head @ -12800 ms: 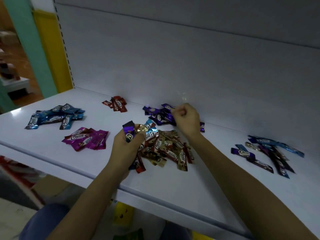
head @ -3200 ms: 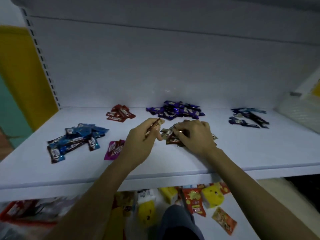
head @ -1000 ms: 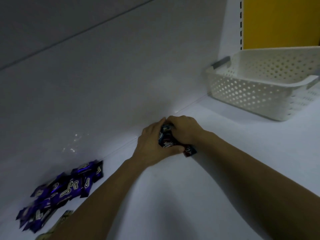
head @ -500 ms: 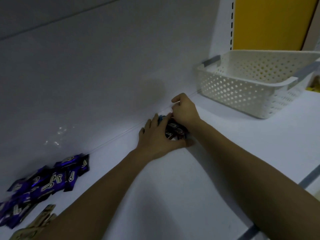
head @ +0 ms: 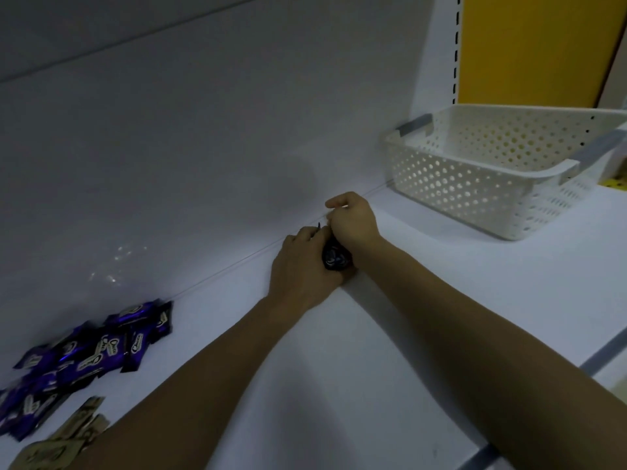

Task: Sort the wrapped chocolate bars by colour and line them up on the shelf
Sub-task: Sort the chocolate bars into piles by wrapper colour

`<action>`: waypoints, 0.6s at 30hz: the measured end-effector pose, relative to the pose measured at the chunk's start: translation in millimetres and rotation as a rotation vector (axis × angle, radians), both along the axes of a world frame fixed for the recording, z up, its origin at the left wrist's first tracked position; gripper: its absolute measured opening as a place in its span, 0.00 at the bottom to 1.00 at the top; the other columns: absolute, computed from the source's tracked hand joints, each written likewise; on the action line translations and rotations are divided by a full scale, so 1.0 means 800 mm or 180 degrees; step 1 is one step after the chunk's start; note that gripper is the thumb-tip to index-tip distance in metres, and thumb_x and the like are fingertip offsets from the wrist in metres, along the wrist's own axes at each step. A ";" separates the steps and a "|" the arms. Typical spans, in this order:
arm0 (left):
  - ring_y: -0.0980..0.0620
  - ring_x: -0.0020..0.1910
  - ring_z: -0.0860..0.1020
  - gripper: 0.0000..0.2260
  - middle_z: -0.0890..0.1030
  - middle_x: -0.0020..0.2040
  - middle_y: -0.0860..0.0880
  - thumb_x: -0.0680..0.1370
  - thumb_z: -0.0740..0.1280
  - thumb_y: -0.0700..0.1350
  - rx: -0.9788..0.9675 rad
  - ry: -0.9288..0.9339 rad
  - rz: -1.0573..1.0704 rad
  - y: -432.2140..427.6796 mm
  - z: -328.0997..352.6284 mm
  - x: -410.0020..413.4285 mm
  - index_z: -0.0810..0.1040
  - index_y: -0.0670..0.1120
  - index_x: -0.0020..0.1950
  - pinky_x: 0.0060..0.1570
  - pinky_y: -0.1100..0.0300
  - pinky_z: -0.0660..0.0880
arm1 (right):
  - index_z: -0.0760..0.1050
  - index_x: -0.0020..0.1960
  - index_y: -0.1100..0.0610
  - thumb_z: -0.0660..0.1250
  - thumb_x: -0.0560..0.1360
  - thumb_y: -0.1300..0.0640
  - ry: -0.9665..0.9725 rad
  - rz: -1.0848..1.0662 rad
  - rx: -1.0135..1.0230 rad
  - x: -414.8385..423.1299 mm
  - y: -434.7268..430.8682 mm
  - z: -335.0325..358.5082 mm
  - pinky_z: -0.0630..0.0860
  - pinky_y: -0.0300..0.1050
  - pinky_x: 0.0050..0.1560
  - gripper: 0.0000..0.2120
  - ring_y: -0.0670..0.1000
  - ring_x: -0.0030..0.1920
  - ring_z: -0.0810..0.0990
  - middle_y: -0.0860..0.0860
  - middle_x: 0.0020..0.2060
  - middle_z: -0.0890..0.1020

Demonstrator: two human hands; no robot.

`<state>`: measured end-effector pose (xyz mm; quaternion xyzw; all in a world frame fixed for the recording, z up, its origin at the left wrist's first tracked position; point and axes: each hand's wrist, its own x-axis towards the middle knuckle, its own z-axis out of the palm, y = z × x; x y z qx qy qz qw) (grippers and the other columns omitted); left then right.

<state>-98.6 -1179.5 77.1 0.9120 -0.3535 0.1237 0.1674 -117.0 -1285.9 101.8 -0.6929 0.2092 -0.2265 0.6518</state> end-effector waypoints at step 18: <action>0.65 0.40 0.76 0.07 0.79 0.45 0.58 0.79 0.67 0.43 -0.1765 0.0714 0.0200 0.047 0.048 0.025 0.78 0.51 0.56 0.41 0.79 0.70 | 0.77 0.52 0.60 0.60 0.77 0.64 -0.0169 0.0342 0.0332 0.003 -0.011 -0.002 0.74 0.48 0.55 0.08 0.54 0.49 0.78 0.57 0.50 0.80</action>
